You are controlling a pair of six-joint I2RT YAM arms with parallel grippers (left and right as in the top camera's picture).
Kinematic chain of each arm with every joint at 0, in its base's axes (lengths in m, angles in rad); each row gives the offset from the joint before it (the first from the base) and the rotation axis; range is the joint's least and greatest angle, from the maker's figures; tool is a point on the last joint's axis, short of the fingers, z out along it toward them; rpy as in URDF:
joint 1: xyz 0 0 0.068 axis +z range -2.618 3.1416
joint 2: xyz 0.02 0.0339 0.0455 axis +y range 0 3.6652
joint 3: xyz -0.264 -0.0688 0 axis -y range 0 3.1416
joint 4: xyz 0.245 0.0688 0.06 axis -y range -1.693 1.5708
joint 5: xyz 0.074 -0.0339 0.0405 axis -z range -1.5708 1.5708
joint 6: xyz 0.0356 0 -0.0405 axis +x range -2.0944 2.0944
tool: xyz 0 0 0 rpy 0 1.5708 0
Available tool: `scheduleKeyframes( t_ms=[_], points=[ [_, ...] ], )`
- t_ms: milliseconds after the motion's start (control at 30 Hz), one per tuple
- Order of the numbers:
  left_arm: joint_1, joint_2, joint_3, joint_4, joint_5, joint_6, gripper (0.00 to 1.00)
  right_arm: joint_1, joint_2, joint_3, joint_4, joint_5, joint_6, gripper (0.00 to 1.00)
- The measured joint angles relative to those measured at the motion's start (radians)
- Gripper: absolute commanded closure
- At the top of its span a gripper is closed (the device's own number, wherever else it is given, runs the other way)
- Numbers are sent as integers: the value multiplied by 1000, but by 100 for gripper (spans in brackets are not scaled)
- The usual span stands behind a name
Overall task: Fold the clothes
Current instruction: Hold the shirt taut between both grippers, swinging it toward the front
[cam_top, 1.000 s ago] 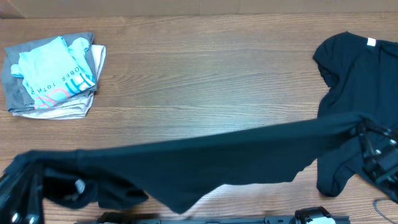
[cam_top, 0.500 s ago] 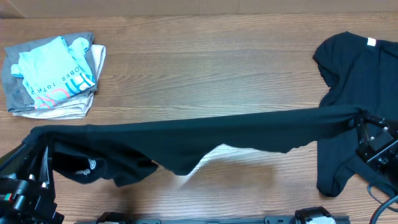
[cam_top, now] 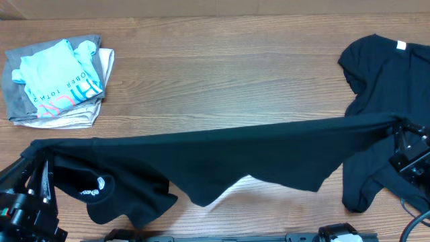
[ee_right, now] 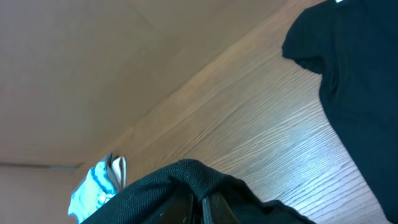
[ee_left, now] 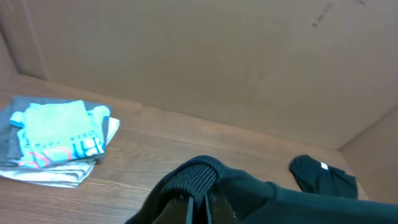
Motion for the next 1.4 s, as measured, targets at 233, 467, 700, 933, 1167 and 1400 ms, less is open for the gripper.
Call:
scheduleKeyframes(
  t_ms=[233,467,700,933,1167,1400],
  points=[
    [0,0,0,0,108,-1,96,0,0,0,0,-70,-20,96],
    [0,-3,-13,0,184,-2,96,0,0,-3,0,-108,-24,96],
    [0,-3,-126,3,194,-8,96,0,1,-69,-1,-108,-24,96],
    [0,24,-57,70,150,-16,96,0,26,-6,-2,-85,-24,96],
    [0,15,140,114,144,-19,96,0,17,156,0,-51,-31,96],
    [0,6,296,17,143,-24,96,0,-3,237,0,-54,-31,96]
  ],
)
